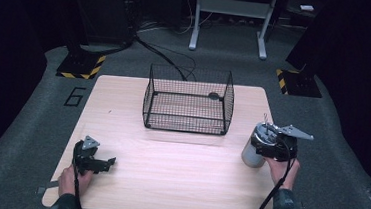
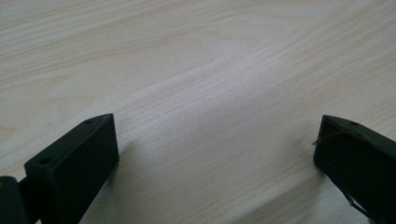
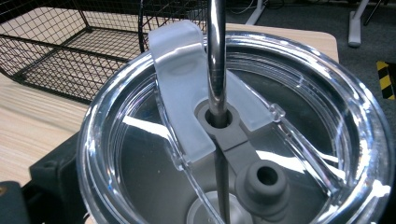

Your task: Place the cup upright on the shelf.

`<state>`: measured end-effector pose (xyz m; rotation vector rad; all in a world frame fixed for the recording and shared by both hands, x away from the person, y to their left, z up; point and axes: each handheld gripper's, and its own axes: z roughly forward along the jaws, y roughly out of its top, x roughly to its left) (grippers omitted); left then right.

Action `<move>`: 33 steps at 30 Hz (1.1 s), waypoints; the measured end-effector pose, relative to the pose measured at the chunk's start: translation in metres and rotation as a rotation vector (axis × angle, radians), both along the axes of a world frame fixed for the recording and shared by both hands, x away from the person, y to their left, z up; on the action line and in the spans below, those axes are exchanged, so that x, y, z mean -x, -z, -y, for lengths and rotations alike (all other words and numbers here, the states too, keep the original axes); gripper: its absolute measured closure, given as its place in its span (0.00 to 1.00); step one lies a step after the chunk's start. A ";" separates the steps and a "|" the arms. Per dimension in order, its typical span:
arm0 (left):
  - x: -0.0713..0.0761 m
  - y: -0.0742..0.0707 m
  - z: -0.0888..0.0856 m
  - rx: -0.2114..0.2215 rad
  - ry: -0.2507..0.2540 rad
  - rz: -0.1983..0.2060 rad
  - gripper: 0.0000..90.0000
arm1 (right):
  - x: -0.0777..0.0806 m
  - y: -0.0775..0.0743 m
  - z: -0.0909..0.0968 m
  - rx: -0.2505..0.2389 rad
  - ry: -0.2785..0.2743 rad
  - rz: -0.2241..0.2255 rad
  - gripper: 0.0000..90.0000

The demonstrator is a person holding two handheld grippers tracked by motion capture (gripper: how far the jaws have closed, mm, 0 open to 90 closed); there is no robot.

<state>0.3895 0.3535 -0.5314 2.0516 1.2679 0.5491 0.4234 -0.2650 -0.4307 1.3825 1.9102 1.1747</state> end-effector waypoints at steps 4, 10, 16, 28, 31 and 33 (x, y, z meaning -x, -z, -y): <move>0.000 0.000 0.000 0.000 0.000 -0.002 0.00 | 0.002 0.001 -0.002 0.021 0.011 0.033 0.02; 0.000 0.001 0.000 0.003 -0.003 0.006 0.00 | 0.005 0.000 -0.005 0.049 0.022 0.057 0.04; 0.000 0.001 0.000 0.003 -0.003 0.007 0.00 | 0.006 -0.001 -0.003 0.033 0.018 0.051 0.04; 0.000 0.000 0.000 0.003 -0.003 0.005 0.00 | 0.009 -0.012 -0.004 0.034 0.002 0.076 0.04; 0.000 0.001 0.000 0.004 -0.003 0.007 0.00 | 0.010 -0.017 -0.006 0.035 -0.006 0.076 0.04; 0.000 0.001 0.000 0.004 -0.003 0.007 0.00 | 0.010 -0.021 -0.007 0.038 -0.014 0.076 0.04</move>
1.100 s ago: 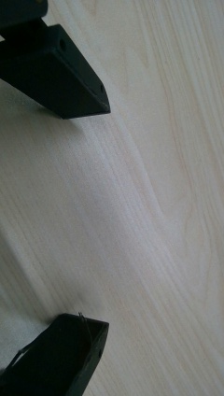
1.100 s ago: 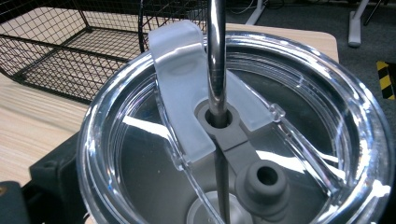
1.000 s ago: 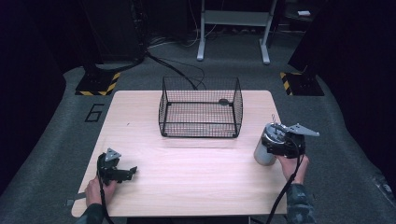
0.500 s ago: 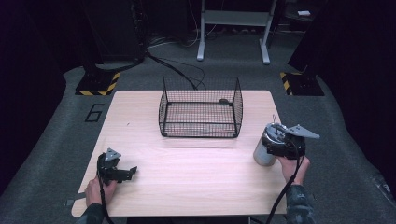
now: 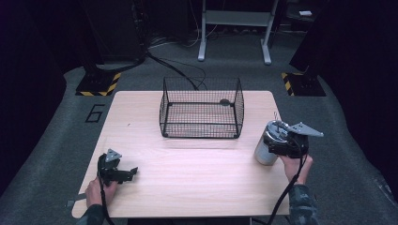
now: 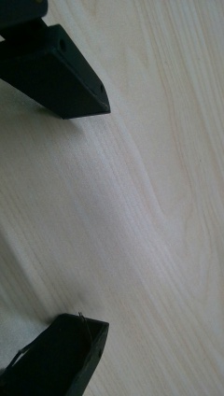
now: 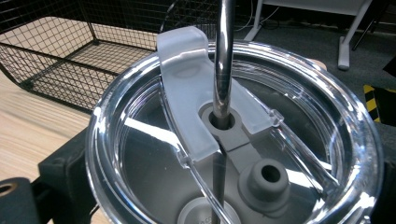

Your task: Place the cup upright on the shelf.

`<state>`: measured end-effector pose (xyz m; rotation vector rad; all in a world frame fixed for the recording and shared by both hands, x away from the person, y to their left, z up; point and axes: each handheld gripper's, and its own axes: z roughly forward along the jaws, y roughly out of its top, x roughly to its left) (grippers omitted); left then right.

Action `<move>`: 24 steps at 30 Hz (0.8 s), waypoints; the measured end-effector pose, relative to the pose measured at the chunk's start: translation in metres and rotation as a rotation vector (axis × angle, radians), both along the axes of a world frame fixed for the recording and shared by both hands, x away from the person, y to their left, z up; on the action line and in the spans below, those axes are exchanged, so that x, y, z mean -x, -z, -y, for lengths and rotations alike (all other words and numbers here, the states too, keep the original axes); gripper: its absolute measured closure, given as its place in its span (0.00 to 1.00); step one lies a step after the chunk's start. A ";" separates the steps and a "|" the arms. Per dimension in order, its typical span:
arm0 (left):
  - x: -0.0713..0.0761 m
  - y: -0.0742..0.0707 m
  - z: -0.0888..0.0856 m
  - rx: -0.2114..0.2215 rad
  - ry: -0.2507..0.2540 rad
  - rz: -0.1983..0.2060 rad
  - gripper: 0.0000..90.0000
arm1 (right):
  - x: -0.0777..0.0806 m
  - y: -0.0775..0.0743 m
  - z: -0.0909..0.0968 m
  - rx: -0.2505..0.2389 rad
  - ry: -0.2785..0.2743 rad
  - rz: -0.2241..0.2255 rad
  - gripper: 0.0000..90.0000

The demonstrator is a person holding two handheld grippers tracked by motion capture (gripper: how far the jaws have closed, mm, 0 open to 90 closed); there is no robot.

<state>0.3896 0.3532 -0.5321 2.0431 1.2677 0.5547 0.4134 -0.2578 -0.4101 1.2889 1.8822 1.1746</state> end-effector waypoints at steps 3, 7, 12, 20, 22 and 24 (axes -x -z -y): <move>0.000 0.000 0.000 0.000 0.000 0.000 0.00 | 0.001 -0.006 -0.002 0.001 -0.010 0.002 0.04; 0.000 0.000 0.000 0.002 -0.001 -0.001 0.00 | 0.001 -0.010 -0.005 0.005 -0.018 0.005 0.04; 0.000 0.000 0.000 -0.002 0.001 -0.005 0.00 | 0.001 -0.015 -0.008 0.000 -0.028 0.009 0.04; 0.000 0.000 0.000 -0.001 -0.002 0.000 0.00 | 0.002 -0.024 -0.017 0.009 -0.059 0.008 0.04; 0.000 0.000 0.000 0.002 -0.003 0.003 0.00 | 0.002 -0.025 -0.019 0.005 -0.066 0.012 0.04; 0.000 0.000 0.000 0.000 -0.003 0.000 0.00 | 0.002 -0.027 -0.022 0.008 -0.079 0.016 0.04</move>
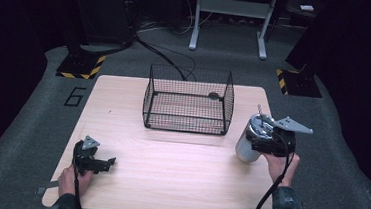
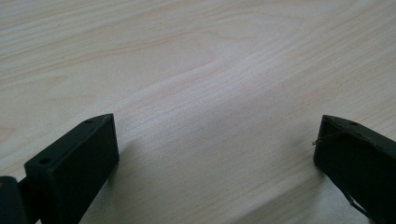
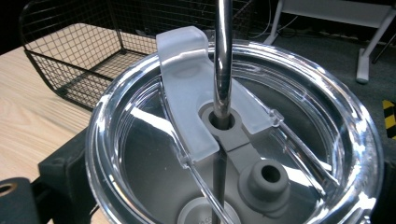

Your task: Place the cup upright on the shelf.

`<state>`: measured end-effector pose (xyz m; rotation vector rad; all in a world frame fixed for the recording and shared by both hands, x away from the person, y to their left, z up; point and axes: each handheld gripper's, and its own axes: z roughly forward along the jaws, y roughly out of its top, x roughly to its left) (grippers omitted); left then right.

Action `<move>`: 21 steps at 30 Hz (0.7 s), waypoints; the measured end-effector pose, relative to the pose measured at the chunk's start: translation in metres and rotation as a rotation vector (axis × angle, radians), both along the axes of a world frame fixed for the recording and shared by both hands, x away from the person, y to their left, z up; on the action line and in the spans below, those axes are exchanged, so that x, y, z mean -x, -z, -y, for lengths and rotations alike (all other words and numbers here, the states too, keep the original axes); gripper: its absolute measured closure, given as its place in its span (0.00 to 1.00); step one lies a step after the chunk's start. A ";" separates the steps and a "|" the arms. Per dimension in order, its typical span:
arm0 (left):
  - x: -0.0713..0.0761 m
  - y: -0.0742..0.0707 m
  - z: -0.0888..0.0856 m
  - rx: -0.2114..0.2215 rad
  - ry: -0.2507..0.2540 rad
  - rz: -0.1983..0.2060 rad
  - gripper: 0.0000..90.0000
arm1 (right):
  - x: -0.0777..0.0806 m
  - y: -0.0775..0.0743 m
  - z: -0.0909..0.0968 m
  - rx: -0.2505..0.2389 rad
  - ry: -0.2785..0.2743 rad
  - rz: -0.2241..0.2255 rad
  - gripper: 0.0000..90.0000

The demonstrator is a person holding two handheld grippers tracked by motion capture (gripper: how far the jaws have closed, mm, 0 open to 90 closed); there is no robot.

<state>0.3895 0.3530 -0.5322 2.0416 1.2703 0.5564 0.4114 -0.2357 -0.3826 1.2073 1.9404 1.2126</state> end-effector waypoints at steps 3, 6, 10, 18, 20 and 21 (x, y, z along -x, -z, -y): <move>0.000 0.000 0.000 0.000 0.000 0.000 0.00 | 0.001 -0.003 -0.004 -0.009 -0.005 -0.002 0.04; 0.000 0.000 0.000 0.001 -0.001 0.000 0.00 | 0.001 -0.007 -0.009 -0.010 -0.022 0.000 0.04; 0.000 0.000 0.000 0.003 -0.002 0.002 0.00 | 0.000 -0.010 -0.014 -0.014 -0.038 0.005 0.04; 0.000 0.000 0.000 0.004 -0.002 -0.001 0.00 | -0.002 -0.014 -0.025 -0.017 -0.064 0.005 0.04; -0.001 -0.001 0.000 -0.001 0.005 -0.013 0.00 | -0.003 -0.015 -0.029 -0.020 -0.077 0.005 0.04; -0.001 0.000 0.000 0.004 -0.004 0.002 0.00 | -0.004 -0.017 -0.033 -0.023 -0.086 0.000 0.04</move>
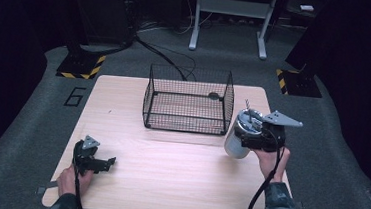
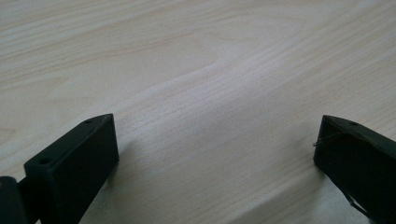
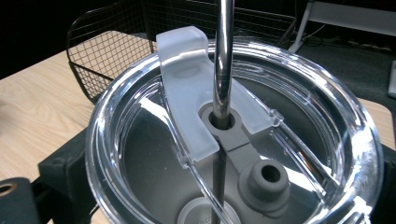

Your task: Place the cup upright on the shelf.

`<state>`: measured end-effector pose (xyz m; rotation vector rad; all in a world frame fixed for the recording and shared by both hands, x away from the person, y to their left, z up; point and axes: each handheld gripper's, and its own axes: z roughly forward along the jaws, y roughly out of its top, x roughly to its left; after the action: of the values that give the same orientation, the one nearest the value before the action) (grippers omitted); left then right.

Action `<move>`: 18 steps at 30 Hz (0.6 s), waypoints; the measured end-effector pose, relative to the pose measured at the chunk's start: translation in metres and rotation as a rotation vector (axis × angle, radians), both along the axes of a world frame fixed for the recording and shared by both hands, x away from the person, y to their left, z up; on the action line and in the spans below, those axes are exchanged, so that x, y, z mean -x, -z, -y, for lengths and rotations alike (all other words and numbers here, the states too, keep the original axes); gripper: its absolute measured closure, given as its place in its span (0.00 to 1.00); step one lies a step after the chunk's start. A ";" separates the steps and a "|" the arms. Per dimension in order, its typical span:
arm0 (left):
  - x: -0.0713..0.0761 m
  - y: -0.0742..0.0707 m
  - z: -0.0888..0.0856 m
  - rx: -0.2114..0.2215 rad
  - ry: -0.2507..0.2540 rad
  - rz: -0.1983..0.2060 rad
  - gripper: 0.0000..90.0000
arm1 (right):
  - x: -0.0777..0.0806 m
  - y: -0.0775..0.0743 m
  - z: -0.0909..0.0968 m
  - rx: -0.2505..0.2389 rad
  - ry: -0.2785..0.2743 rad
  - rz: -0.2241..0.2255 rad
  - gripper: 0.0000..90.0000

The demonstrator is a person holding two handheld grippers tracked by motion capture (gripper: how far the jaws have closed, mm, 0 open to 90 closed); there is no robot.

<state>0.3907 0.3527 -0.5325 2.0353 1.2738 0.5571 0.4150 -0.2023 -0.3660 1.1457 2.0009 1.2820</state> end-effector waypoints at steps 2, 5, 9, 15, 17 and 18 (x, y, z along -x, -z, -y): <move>0.000 0.000 0.000 0.004 -0.002 0.001 0.00 | -0.001 -0.001 -0.003 0.006 -0.007 0.002 0.04; 0.000 0.000 0.000 0.008 -0.003 -0.001 0.00 | -0.002 -0.003 -0.007 0.010 -0.016 0.002 0.04; 0.000 0.000 0.000 0.008 -0.003 -0.001 0.00 | -0.005 -0.007 -0.013 0.008 -0.034 0.005 0.04; -0.001 0.000 0.000 0.008 0.000 -0.006 0.00 | -0.008 -0.015 -0.023 0.004 -0.057 0.011 0.04; -0.001 0.000 0.000 0.007 -0.002 -0.003 0.00 | -0.009 -0.018 -0.026 0.002 -0.065 0.008 0.04; -0.001 0.000 0.000 0.007 0.000 -0.007 0.00 | -0.010 -0.020 -0.028 0.003 -0.069 0.013 0.04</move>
<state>0.3913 0.3526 -0.5323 2.0329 1.2776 0.5452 0.4248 -0.1745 -0.3459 1.0722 2.0485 1.3162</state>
